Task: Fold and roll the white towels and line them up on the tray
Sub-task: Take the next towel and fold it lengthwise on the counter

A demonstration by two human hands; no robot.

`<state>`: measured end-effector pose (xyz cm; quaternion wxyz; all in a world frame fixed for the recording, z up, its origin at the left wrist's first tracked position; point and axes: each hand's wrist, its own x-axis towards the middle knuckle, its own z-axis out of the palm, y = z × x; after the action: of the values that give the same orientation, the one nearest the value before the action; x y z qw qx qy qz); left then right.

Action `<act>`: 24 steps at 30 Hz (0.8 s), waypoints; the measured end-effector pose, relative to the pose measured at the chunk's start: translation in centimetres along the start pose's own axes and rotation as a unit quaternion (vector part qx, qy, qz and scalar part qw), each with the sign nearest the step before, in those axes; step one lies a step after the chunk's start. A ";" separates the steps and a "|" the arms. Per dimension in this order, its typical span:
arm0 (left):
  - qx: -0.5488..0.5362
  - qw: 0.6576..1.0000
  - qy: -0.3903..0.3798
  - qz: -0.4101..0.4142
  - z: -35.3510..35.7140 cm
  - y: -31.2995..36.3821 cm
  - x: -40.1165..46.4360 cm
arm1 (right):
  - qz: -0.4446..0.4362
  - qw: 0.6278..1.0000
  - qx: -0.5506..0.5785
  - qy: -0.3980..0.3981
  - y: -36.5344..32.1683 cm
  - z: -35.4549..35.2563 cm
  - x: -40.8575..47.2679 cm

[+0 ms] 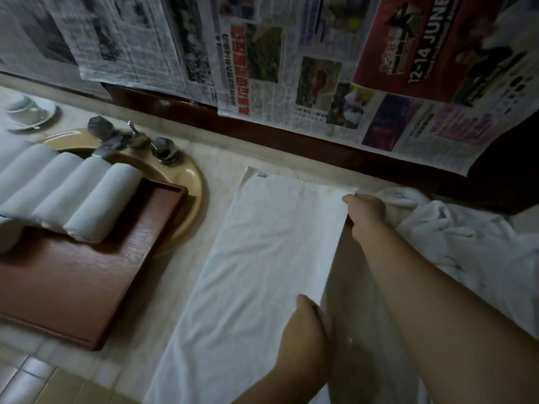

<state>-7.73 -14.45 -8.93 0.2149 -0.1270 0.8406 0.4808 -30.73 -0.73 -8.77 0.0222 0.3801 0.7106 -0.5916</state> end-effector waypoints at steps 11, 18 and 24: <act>0.031 0.983 0.146 -0.111 -13.8 -6.8 2.7 | -0.250 0.791 -0.496 -0.257 0.2 12.7 -4.7; 0.081 0.991 0.044 -0.095 -13.7 -11.7 0.4 | -0.287 0.681 -0.637 -0.218 3.2 14.7 -3.6; -0.040 0.996 -0.033 -0.075 -15.6 -14.6 -4.5 | -0.299 0.656 -0.664 -0.199 3.6 15.6 -2.4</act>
<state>-1.34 -35.28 -10.82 0.2724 -0.1819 0.8015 0.5003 -33.55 -15.25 -15.21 0.2311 -0.0955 0.9682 0.0017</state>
